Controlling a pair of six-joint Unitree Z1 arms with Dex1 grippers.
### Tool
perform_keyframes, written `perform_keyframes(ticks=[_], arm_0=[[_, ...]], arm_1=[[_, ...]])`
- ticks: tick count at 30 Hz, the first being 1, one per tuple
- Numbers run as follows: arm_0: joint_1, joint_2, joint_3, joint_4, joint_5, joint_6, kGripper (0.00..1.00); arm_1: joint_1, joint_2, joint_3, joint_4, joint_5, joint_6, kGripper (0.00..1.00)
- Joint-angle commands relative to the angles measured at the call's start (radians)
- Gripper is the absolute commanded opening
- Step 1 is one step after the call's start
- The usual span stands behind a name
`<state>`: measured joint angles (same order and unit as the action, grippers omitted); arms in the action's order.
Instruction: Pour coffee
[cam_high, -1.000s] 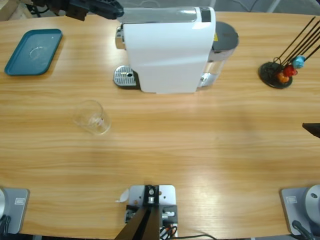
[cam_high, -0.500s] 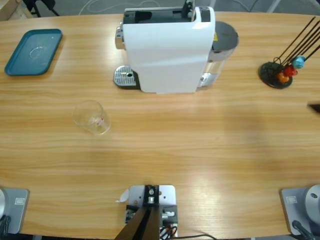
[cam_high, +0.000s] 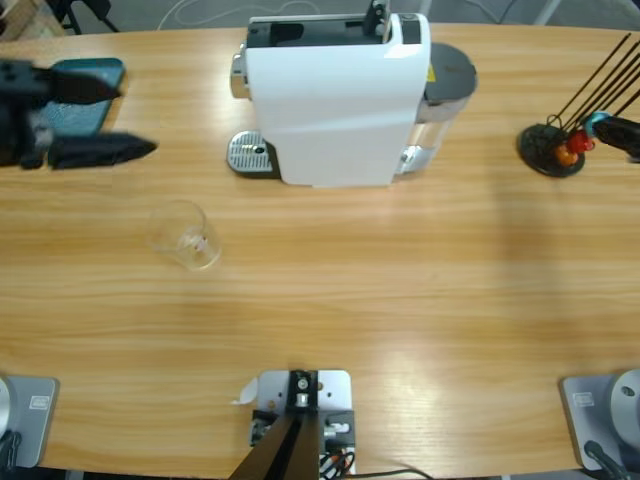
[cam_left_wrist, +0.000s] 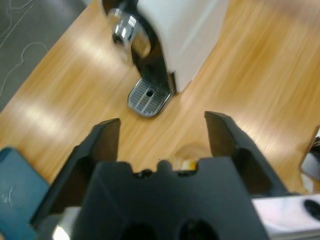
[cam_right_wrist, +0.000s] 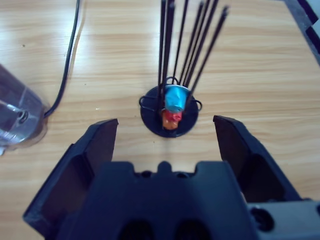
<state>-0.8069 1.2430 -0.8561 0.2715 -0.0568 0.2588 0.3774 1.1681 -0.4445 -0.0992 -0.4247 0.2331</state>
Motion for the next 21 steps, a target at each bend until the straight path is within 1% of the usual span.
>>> perform_keyframes(ticks=[1, 6, 10, 16, 21], arm_0=[[0.045, -0.109, 0.232, -0.008, 0.104, -0.074, 1.0], [0.047, -0.151, 0.298, -0.017, 0.117, -0.136, 1.0], [0.048, -0.166, 0.313, -0.033, 0.12, -0.16, 1.0], [0.047, -0.175, 0.328, -0.089, 0.12, -0.162, 1.0], [0.061, -0.184, 0.327, -0.142, 0.118, -0.164, 1.0]], arm_1=[[-0.07, 0.126, 0.106, -0.176, 0.01, -0.012, 0.724], [-0.091, 0.214, 0.139, -0.29, 0.03, -0.015, 0.725], [-0.125, 0.271, 0.159, -0.379, 0.04, -0.031, 0.724], [-0.173, 0.262, 0.161, -0.396, 0.063, -0.053, 0.72], [-0.211, 0.272, 0.159, -0.419, 0.097, -0.075, 0.637]])
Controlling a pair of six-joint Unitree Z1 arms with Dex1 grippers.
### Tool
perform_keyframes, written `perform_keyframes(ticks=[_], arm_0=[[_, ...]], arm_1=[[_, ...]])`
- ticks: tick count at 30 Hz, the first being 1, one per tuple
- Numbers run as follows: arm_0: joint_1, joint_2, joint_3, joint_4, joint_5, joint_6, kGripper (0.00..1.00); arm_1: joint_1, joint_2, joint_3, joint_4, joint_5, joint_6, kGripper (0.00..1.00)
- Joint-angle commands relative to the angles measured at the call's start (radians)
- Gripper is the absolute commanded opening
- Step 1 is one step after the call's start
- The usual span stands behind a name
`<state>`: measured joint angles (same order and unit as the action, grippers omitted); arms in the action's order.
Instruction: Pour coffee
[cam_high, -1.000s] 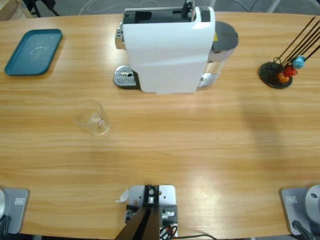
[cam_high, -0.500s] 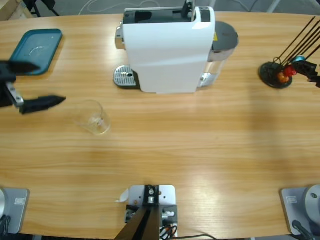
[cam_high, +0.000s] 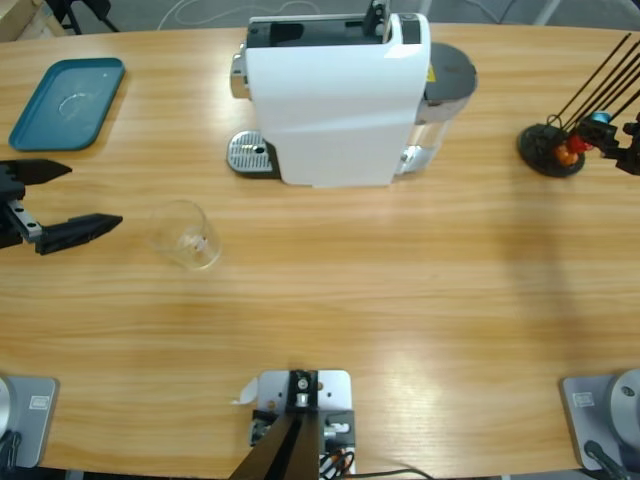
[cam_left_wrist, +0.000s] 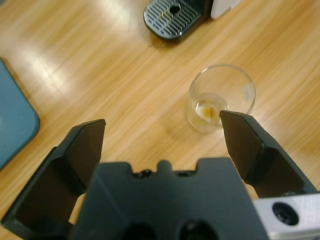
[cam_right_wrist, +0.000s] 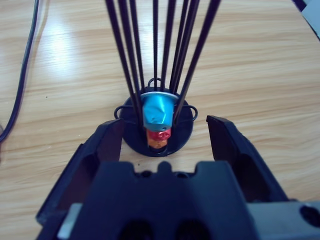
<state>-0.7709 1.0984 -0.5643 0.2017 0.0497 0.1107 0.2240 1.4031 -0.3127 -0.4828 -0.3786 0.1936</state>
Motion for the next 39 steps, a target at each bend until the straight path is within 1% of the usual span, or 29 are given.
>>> perform_keyframes(ticks=[1, 4, 9, 10, 11, 14, 16, 17, 23, 24, 25, 29, 30, 31, 36, 38, 39], arm_0=[[0.029, -0.036, 0.035, -0.073, 0.012, -0.016, 1.0], [0.037, -0.033, 0.035, -0.077, 0.012, -0.017, 1.0], [0.091, -0.026, 0.005, -0.134, 0.012, -0.057, 1.0], [0.091, -0.02, -0.01, -0.137, 0.012, -0.06, 1.0], [0.091, -0.013, -0.027, -0.137, 0.009, -0.06, 1.0], [0.092, -0.003, -0.054, -0.137, 0.007, -0.063, 1.0], [0.095, 0.003, -0.06, -0.137, 0.007, -0.064, 1.0], [0.096, 0.003, -0.061, -0.137, 0.007, -0.066, 1.0], [0.113, 0.005, -0.073, -0.137, 0.009, -0.077, 1.0], [0.114, 0.007, -0.077, -0.137, 0.009, -0.079, 1.0], [0.115, 0.008, -0.08, -0.137, 0.007, -0.081, 1.0], [0.116, 0.01, -0.08, -0.137, 0.007, -0.086, 1.0], [0.116, 0.012, -0.08, -0.137, 0.007, -0.089, 1.0], [0.116, 0.013, -0.08, -0.137, 0.007, -0.091, 1.0], [0.116, 0.014, -0.08, -0.139, 0.007, -0.093, 1.0], [0.116, 0.014, -0.08, -0.139, 0.007, -0.097, 1.0], [0.116, 0.014, -0.08, -0.139, 0.007, -0.097, 1.0]], arm_1=[[-0.061, 0.043, 0.027, -0.043, 0.06, -0.036, 0.637], [-0.063, 0.064, 0.027, -0.058, 0.075, -0.037, 0.637], [-0.073, 0.087, 0.027, -0.076, 0.091, -0.038, 0.637], [-0.08, 0.089, 0.028, -0.078, 0.095, -0.037, 0.631], [-0.082, 0.089, 0.029, -0.079, 0.099, -0.038, 0.599], [-0.083, 0.086, 0.03, -0.079, 0.1, -0.039, 0.592], [-0.086, 0.088, 0.03, -0.079, 0.099, -0.04, 0.503], [-0.089, 0.088, 0.03, -0.079, 0.099, -0.044, 0.485], [-0.092, 0.1, 0.027, -0.079, 0.117, -0.064, 0.461], [-0.092, 0.1, 0.027, -0.079, 0.118, -0.065, 0.394], [-0.092, 0.101, 0.027, -0.081, 0.121, -0.065, 0.347], [-0.094, 0.1, 0.028, -0.085, 0.127, -0.067, 0.327], [-0.095, 0.098, 0.029, -0.085, 0.127, -0.069, 0.234], [-0.095, 0.094, 0.029, -0.086, 0.127, -0.072, 0.204], [-0.095, 0.083, 0.032, -0.085, 0.124, -0.073, 0.202], [-0.095, 0.083, 0.032, -0.086, 0.125, -0.079, 0.098], [-0.095, 0.083, 0.032, -0.086, 0.125, -0.08, 0.098]])
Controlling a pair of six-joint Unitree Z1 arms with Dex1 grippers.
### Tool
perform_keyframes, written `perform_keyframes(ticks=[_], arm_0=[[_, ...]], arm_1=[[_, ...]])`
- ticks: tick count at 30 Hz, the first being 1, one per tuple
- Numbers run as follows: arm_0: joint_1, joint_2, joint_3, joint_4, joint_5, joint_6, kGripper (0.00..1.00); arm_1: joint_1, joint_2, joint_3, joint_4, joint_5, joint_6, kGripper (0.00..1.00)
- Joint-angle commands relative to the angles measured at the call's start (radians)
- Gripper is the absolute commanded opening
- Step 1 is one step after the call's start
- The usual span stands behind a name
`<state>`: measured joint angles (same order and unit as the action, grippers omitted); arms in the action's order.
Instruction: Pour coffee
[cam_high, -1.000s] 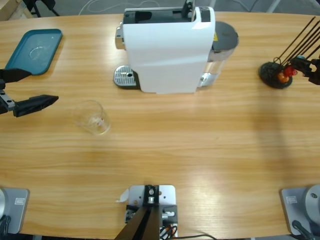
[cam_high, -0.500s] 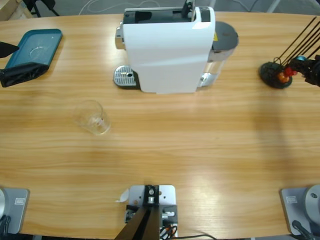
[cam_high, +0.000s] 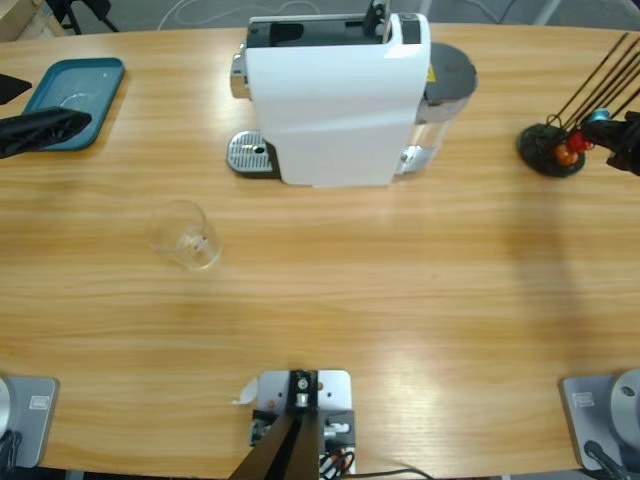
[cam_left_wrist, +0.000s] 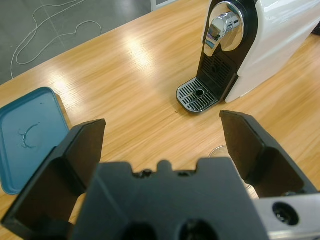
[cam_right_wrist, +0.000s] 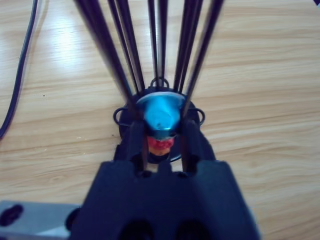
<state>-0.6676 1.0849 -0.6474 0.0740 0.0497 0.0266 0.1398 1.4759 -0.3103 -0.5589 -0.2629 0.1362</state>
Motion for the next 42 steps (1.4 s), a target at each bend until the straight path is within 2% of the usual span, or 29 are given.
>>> perform_keyframes(ticks=[1, 7, 8, 9, 14, 23, 36, 38, 40, 42], arm_0=[[0.013, 0.027, 0.004, -0.011, 0.007, -0.013, 1.0], [0.013, 0.027, 0.003, -0.011, 0.007, -0.016, 1.0], [0.013, 0.025, 0.003, -0.011, 0.007, -0.017, 1.0], [0.012, 0.024, 0.003, -0.011, 0.005, -0.017, 1.0], [0.013, 0.022, 0.004, -0.011, 0.001, -0.019, 1.0], [0.012, 0.022, 0.005, -0.017, -0.004, -0.025, 1.0], [0.011, -0.001, 0.022, -0.019, -0.007, -0.026, 1.0], [0.011, -0.003, 0.024, -0.018, -0.013, -0.026, 1.0], [0.011, -0.004, 0.028, -0.017, -0.014, -0.021, 1.0], [0.01, 0.002, 0.022, -0.008, -0.021, -0.006, 1.0]], arm_1=[[-0.012, 0.01, 0.03, -0.011, 0.01, -0.023, 0.098], [-0.019, -0.012, 0.031, -0.015, 0.011, -0.028, 0.086], [-0.019, -0.021, 0.031, -0.015, 0.011, -0.035, 0.021], [-0.019, -0.03, 0.03, -0.015, 0.01, -0.04, 0.0], [-0.019, -0.102, 0.016, 0.012, 0.008, -0.047, 0.0], [-0.017, -0.302, -0.131, 0.298, 0.0, -0.048, 0.0], [0.012, -0.448, -0.308, 0.5, 0.008, -0.068, 0.0], [0.058, -0.474, -0.34, 0.531, 0.053, -0.079, 0.0], [0.134, -0.473, -0.374, 0.572, 0.156, -0.132, 0.0], [0.279, -0.435, -0.422, 0.641, 0.267, -0.214, 0.0]])
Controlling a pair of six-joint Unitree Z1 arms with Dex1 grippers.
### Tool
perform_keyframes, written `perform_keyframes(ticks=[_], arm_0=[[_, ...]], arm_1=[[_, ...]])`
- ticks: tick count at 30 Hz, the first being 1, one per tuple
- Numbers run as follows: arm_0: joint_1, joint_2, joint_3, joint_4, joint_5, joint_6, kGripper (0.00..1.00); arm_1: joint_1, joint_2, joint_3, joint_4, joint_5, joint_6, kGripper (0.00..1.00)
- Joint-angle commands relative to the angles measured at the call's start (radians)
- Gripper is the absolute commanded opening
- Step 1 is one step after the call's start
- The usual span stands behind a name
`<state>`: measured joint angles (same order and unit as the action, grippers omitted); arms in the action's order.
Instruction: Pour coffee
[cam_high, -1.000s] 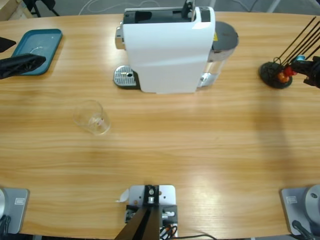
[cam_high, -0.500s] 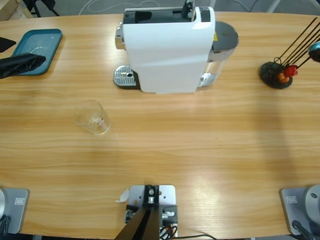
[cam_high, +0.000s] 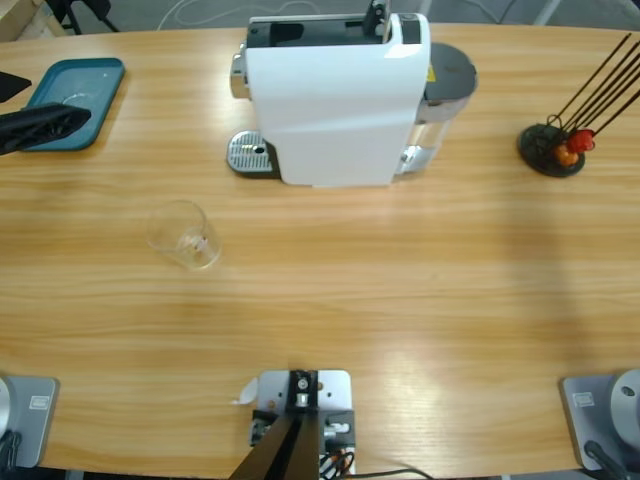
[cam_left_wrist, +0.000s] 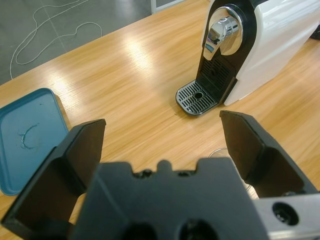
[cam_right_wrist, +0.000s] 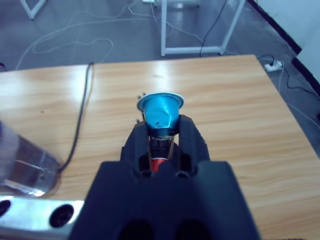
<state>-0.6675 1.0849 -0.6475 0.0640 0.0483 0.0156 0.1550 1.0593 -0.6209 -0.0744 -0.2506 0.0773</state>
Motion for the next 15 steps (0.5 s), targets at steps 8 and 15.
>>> perform_keyframes(ticks=[8, 15], arm_0=[[0.009, -0.016, -0.038, 0.128, -0.125, 0.146, 1.0], [0.008, -0.037, -0.033, 0.132, -0.134, 0.148, 1.0]], arm_1=[[0.64, 0.238, -0.409, 0.412, 0.369, -0.461, 0.0], [0.679, 0.496, -0.772, 0.545, 0.491, -0.557, 0.0]])
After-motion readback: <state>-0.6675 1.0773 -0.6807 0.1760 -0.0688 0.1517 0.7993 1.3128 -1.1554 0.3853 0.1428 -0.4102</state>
